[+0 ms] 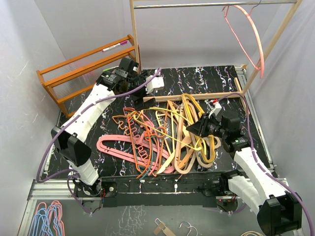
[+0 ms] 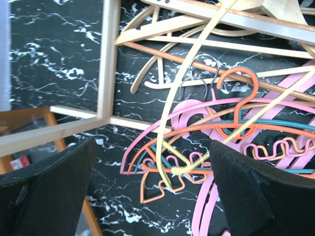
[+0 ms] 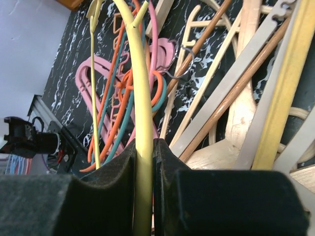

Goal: Organize the hangers
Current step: Pick up the hanger at the center of the board, then place the hanger at the clothesline.

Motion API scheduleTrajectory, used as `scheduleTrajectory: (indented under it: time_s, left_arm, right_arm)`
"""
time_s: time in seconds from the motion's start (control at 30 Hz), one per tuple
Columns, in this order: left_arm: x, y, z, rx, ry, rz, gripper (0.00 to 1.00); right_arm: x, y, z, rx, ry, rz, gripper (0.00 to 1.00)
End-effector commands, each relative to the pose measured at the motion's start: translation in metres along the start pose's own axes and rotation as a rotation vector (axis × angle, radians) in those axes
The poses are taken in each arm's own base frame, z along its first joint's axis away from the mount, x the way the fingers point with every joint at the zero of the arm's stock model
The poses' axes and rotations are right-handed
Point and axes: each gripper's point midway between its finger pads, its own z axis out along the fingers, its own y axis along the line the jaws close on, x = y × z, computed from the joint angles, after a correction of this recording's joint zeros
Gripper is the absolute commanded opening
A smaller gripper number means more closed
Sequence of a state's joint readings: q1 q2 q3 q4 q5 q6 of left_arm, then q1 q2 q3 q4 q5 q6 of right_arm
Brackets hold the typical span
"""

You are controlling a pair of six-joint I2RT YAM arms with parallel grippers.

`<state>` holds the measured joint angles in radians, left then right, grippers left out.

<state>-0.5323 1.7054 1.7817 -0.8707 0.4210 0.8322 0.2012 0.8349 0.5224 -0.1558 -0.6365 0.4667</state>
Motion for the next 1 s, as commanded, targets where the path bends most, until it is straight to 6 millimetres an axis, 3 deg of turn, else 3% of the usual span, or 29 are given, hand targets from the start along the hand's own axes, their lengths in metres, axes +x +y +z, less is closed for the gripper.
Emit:
scheduleTrajectory:
  time_s: [0.0,0.17,0.27,0.4,0.6,0.77,0.97]
  left_arm:
    - [-0.011,-0.005,-0.063,-0.090,0.041,-0.061,0.97]
    - [-0.003,0.014,-0.099,-0.254,0.078,-0.151,0.97]
    - [0.032,0.025,-0.104,-0.273,0.090,-0.302,0.97]
    - [0.047,0.014,-0.102,-0.232,0.048,-0.418,0.97]
    - [0.054,0.008,-0.106,-0.224,0.034,-0.452,0.97]
    - [0.059,0.002,-0.096,-0.189,0.032,-0.469,0.97]
    - [0.064,-0.002,-0.085,-0.157,0.036,-0.483,0.97]
  right_arm:
    - [-0.060,0.012,-0.006,0.052,-0.161,-0.136,0.08]
    - [-0.134,0.017,-0.041,0.300,-0.289,-0.283,0.08]
    - [-0.193,0.038,-0.072,0.429,-0.355,-0.416,0.08]
    - [-0.252,0.052,-0.102,0.573,-0.444,-0.548,0.08]
    - [-0.300,0.065,-0.102,0.666,-0.521,-0.647,0.08]
    - [-0.342,0.075,-0.112,0.768,-0.604,-0.716,0.08]
    - [-0.373,0.082,-0.121,0.839,-0.660,-0.768,0.08]
